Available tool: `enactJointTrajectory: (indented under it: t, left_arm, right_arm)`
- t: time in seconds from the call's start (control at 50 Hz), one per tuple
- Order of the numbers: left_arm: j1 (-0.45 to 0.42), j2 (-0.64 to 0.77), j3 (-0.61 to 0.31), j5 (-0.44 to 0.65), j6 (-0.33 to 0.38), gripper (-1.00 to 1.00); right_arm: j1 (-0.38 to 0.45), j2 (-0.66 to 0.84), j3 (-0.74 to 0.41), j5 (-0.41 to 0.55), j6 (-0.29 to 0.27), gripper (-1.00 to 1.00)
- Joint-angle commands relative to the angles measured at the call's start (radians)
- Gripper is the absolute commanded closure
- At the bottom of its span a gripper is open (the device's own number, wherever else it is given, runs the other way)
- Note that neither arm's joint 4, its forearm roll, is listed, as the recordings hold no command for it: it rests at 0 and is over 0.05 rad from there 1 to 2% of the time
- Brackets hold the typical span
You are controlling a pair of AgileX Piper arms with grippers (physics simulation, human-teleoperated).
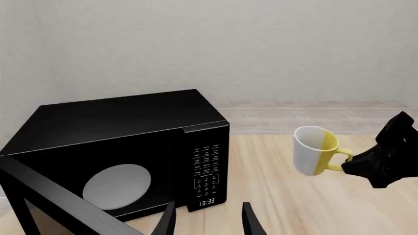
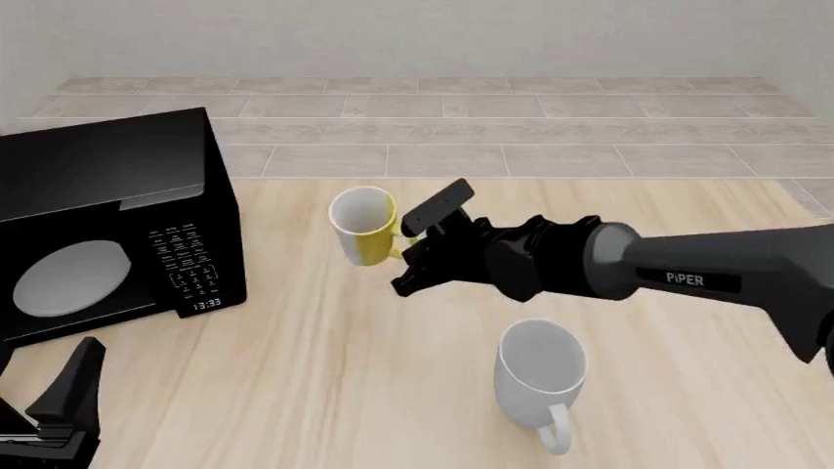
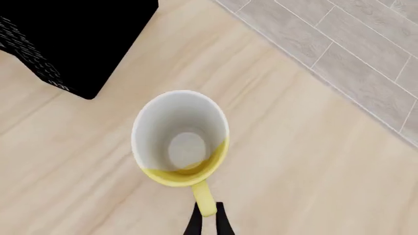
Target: Put the yellow and white mug to the front of the white mug.
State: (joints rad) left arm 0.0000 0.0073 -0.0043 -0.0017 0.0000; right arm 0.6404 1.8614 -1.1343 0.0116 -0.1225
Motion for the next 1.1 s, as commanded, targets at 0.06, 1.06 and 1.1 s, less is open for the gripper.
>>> enactJointTrajectory:
  t: [0.06, 1.06, 1.1]
  left_arm:
    - [0.000, 0.000, 0.000, 0.000, 0.000, -1.00]
    - [0.000, 0.000, 0.000, 0.000, 0.000, -1.00]
    - [0.000, 0.000, 0.000, 0.000, 0.000, -1.00]
  right_arm:
    - [-0.038, -0.062, 0.084, -0.030, 0.016, 1.00]
    - [-0.235, -0.173, 0.256, -0.051, 0.009, 1.00]
    - [-0.242, -0.178, 0.257, -0.047, 0.008, 1.00]
